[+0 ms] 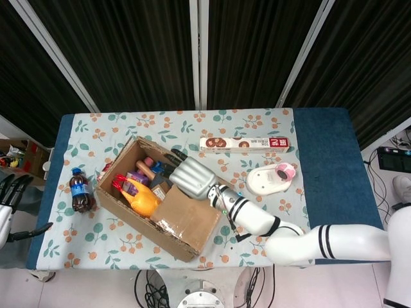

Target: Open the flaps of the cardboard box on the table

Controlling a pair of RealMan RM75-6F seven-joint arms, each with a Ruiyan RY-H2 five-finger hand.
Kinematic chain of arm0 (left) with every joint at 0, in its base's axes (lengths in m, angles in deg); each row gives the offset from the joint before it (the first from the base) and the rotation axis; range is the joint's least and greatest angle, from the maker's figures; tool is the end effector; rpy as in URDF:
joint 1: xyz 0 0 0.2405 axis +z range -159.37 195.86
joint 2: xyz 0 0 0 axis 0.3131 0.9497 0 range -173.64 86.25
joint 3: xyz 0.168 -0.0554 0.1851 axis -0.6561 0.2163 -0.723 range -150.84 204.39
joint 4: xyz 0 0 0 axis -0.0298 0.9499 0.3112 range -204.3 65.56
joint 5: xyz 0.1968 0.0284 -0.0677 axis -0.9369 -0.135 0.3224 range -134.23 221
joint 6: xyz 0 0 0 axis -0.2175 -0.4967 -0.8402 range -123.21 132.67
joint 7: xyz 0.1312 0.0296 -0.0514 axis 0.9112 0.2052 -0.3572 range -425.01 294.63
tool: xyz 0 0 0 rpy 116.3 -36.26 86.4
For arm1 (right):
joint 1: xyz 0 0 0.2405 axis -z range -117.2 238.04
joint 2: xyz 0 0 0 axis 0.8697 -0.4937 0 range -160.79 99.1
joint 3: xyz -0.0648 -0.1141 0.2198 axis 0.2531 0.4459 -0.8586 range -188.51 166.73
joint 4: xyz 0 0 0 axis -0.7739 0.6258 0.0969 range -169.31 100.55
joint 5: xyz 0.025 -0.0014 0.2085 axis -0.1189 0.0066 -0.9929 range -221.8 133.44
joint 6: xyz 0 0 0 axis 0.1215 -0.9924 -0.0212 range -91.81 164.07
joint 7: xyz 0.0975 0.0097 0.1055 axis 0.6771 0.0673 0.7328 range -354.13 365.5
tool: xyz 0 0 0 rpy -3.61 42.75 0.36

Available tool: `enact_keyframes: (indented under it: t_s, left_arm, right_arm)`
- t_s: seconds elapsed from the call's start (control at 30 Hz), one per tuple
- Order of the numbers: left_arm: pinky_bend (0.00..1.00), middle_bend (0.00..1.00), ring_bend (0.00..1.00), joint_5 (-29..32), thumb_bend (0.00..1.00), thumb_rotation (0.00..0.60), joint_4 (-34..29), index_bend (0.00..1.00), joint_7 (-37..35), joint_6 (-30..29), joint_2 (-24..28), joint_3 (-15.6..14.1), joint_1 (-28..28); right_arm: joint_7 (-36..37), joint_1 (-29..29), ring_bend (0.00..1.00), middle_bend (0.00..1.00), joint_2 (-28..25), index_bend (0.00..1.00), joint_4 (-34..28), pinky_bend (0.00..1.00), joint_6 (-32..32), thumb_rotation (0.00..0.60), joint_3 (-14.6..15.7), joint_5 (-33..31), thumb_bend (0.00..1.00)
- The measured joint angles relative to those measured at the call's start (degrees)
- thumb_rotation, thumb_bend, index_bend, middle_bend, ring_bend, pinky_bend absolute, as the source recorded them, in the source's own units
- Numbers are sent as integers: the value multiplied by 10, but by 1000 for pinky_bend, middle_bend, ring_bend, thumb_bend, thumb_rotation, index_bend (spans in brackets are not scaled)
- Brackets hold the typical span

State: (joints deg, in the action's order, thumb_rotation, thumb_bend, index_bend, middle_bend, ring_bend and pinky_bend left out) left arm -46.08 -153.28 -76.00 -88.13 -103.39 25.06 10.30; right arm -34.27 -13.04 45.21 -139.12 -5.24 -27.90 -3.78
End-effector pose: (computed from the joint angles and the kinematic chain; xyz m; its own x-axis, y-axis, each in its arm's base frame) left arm -0.3222 0.1840 0.2036 0.4249 -0.0804 0.9017 0.8936 -0.1223 -0.4320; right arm 0.0601 -0.3399 0.0146 0.6619 -0.1687 0.7303 -0.5558 -0.7642 0.3272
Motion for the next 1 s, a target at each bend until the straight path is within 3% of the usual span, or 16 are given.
enact_keyframes:
  t_s: [0.13,0.4,0.63,0.87,1.0]
  left_arm:
    - [171,111,61,0,25,166,4,103,-20,1,2,1,10]
    - [171,111,61,0,31,133,19,103,-52,1,-2,4,22]
    - [171,110,61,-4,32,127,26,105,-68,2,-1,10,26]
    - [172,111,61,-1,36,112,29,109,-77,8,-5,16,27]
    - [172,111,60,-4,36,113,25,109,-78,8,-1,19,28]
  right_arm:
    - [-36,-59,0,171,42,264,29,0,-11,600,22,-81,579]
    - [-48,-105,0,193,75,268,61,0,-31,600,56,-131,570]
    - [-46,-118,0,296,77,390,63,0,-45,600,71,-150,570]
    - [-42,-133,0,347,69,434,61,0,-37,600,85,-177,576]
    - [-33,-136,1,426,55,533,49,0,-39,600,87,-182,578]
